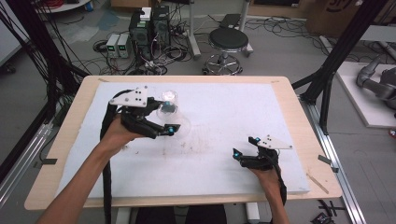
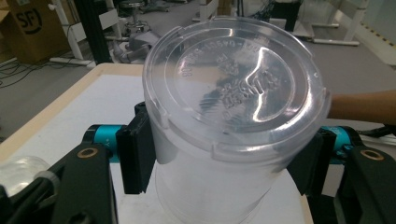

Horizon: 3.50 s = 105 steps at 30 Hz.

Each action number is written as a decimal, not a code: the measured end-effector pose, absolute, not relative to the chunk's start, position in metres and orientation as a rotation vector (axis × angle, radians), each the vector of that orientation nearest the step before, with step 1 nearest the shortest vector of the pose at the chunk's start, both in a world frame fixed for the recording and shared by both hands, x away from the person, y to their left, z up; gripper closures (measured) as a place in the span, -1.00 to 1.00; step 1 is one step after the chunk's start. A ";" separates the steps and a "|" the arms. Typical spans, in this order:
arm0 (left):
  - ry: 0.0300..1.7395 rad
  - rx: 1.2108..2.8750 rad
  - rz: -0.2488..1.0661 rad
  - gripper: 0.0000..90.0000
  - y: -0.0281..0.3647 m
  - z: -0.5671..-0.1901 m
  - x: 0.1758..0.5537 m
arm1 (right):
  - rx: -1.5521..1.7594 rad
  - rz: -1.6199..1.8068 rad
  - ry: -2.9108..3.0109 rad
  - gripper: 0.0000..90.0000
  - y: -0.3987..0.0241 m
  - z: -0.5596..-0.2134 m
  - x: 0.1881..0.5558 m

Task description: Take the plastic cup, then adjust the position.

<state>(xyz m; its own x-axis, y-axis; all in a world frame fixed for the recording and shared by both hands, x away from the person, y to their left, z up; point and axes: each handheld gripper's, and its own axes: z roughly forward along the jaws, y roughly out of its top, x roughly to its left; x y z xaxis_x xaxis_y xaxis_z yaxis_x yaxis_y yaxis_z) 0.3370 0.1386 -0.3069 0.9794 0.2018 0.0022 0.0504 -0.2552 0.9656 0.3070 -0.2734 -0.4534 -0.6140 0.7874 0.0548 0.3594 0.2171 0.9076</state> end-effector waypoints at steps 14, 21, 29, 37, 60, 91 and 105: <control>0.229 1.760 0.122 -0.23 0.147 -0.353 0.325 | 1.066 1.365 2.080 -0.65 -0.273 -0.454 0.307; 0.229 1.763 0.111 -0.23 0.146 -0.366 0.326 | 1.075 1.354 2.090 -0.65 -0.272 -0.454 0.308; 0.233 1.762 0.105 -0.23 0.147 -0.369 0.328 | 1.070 1.349 2.087 -0.65 -0.272 -0.454 0.308; 0.245 1.756 0.113 -0.22 0.150 -0.368 0.327 | 1.066 1.357 2.099 -0.65 -0.272 -0.454 0.308; 0.250 1.744 0.116 -0.21 0.155 -0.366 0.323 | 0.733 1.601 2.276 -0.65 -0.254 -0.405 0.305; 0.165 1.721 0.012 -0.20 0.111 -0.365 0.317 | 0.291 1.794 2.524 -0.65 -0.178 -0.368 0.310; 0.141 1.689 -0.014 -0.19 0.098 -0.363 0.316 | 0.250 1.839 2.530 -0.66 -0.161 -0.369 0.309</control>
